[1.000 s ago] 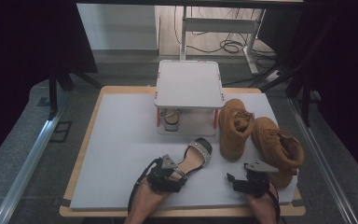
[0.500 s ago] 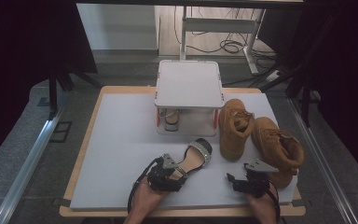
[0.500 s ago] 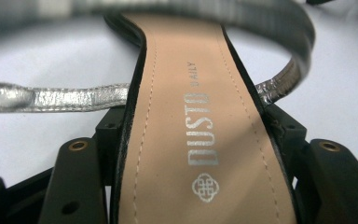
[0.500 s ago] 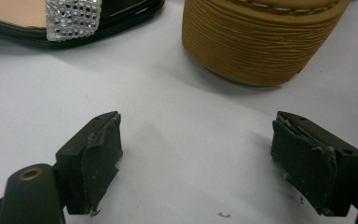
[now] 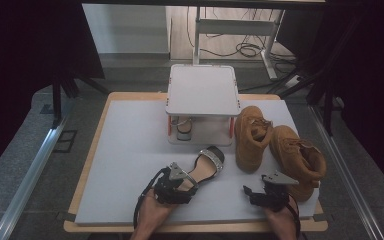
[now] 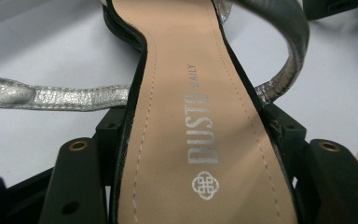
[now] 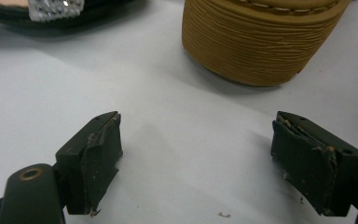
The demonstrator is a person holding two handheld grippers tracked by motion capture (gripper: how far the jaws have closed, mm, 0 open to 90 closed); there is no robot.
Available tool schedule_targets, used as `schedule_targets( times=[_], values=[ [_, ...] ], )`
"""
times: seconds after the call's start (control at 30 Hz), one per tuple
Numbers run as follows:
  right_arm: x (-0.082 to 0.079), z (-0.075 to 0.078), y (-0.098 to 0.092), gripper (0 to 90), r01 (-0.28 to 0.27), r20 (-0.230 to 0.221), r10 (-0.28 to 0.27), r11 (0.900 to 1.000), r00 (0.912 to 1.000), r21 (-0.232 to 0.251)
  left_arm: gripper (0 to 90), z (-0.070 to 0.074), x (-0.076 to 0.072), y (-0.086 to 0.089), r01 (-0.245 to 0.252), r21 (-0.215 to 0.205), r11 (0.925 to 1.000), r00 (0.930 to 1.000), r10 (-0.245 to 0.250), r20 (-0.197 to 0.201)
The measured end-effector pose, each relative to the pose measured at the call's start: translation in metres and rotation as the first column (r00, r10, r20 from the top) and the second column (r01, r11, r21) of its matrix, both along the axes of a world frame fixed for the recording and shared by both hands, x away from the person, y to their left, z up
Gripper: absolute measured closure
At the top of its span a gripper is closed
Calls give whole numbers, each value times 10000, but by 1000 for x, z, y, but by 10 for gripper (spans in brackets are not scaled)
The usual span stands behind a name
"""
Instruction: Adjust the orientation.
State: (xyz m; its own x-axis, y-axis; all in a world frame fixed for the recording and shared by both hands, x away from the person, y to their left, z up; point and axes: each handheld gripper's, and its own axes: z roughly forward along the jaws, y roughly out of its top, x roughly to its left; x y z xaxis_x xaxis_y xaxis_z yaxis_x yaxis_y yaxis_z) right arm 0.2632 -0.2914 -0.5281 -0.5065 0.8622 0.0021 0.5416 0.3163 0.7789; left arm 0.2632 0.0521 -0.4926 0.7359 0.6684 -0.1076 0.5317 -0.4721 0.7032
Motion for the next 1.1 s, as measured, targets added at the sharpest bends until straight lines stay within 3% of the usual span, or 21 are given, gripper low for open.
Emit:
schedule_targets(
  times=[0.63,1.1],
  values=[
    [0,0,0,162,-5,-3,5,10000,10000,3,391,12,10,1,-787,-515,9956,9961,806,356],
    [0,0,0,163,-2,-17,2,10000,10000,16,391,9,40,-12,-1473,-757,9862,9885,1494,226]
  ],
)
